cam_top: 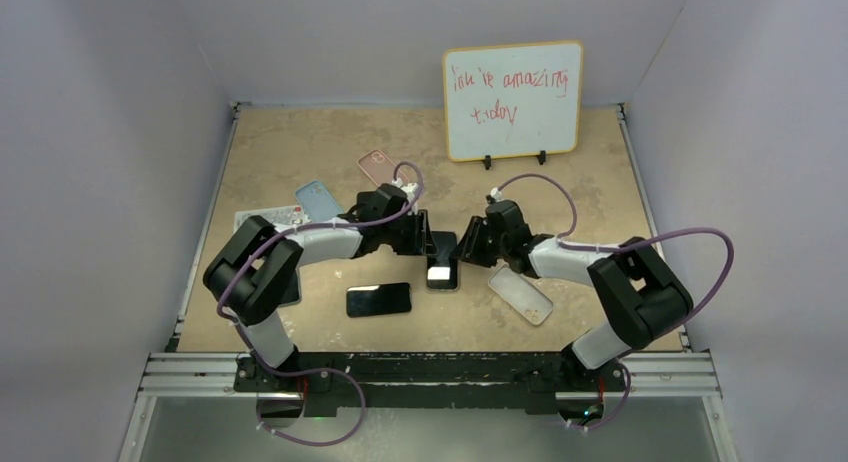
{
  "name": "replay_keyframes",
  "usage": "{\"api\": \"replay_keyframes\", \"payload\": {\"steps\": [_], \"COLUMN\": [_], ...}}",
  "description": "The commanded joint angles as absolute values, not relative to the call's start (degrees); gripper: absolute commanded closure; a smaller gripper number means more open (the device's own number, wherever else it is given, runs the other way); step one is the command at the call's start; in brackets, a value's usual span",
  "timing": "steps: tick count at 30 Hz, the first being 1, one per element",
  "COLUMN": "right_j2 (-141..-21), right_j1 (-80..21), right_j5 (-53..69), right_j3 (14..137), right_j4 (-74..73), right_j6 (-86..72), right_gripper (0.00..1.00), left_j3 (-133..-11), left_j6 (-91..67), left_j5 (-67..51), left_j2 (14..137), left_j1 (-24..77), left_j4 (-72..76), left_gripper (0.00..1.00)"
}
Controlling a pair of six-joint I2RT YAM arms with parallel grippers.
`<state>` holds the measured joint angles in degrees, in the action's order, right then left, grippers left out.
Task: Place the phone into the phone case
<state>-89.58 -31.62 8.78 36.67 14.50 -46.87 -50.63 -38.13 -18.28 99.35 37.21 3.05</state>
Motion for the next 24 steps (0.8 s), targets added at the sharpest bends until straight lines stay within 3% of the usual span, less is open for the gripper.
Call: {"api": "replay_keyframes", "payload": {"steps": [1,16,24], "right_j2": [-86.4,-89.1,-89.4], "right_j1": [-31.9,-32.3,-32.3], "right_j5": [9.2,11.8,22.5], "right_j3": [34.7,34.9,34.0], "right_j4": [11.4,14.4,23.2], "right_j6": [-46.5,-49.2,-55.8], "right_gripper": [0.59,0.49,0.48], "left_j3": [-49.4,-45.2,-43.3], "left_j6": [-39.8,-38.9,-40.2], "left_j5": [-21.9,-22.4,-24.7], "left_j2": [96.8,97.2,97.3], "left_j1": [37.5,37.5,37.5], "left_j4": [4.3,5.0,7.8], "left_gripper": [0.65,0.77,0.87]}}
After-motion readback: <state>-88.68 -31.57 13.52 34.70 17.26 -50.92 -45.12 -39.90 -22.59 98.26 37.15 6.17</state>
